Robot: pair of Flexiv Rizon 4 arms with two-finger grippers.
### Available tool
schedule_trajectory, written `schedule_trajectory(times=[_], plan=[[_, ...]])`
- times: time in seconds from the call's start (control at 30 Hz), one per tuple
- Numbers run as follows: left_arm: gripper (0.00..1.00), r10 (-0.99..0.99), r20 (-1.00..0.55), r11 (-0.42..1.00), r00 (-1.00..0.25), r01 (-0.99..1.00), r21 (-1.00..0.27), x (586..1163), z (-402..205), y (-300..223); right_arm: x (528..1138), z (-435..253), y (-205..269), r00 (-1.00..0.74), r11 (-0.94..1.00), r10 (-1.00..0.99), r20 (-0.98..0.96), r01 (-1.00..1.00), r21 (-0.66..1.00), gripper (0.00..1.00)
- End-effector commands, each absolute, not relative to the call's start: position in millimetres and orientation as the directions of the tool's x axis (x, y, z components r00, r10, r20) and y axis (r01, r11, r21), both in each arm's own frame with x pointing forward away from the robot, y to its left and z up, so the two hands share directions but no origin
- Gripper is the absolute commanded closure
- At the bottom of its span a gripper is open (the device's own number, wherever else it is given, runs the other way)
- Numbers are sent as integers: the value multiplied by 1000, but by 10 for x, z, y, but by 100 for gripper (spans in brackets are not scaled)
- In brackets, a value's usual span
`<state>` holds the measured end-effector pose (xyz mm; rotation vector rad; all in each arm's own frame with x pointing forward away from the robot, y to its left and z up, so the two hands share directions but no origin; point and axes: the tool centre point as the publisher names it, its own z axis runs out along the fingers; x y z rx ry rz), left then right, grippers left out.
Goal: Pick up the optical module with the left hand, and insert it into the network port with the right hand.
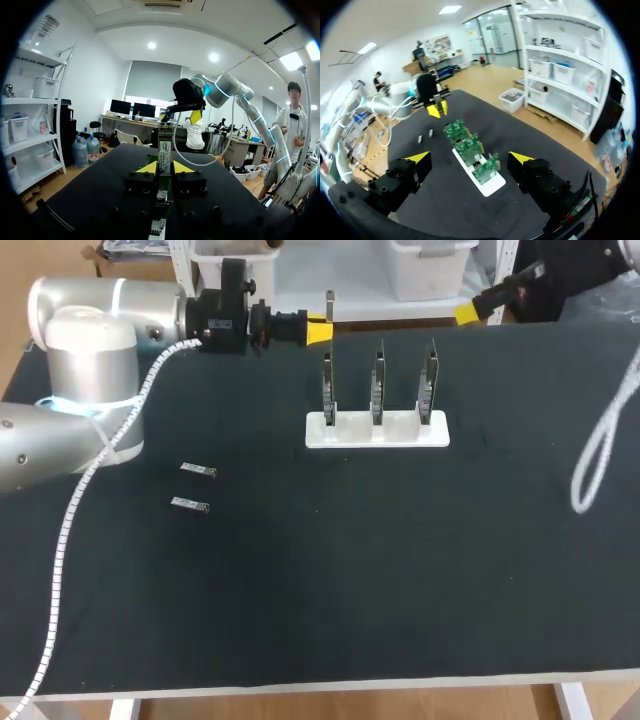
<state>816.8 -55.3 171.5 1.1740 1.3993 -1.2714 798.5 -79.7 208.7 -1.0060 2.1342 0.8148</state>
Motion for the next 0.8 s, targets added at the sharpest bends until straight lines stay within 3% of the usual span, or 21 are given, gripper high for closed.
schedule_trajectory(times=[0.03,0.1,0.7,0.8], plan=[[100,81,-984,26,-161,987,-159,8177,1712,-551,8089,2089,-773,-479,-68,-437,-762,-827,558,0],[100,81,-984,26,-161,987,-159,8177,1712,-551,8113,2096,-791,-491,28,-421,-762,-847,531,0],[100,81,-984,26,-161,987,-159,8177,1712,-551,8113,2096,-791,-491,28,-421,-762,-847,531,0],[100,81,-984,26,-161,987,-159,8177,1712,-551,8102,2149,-672,-424,-8,-462,-779,-877,481,0]])
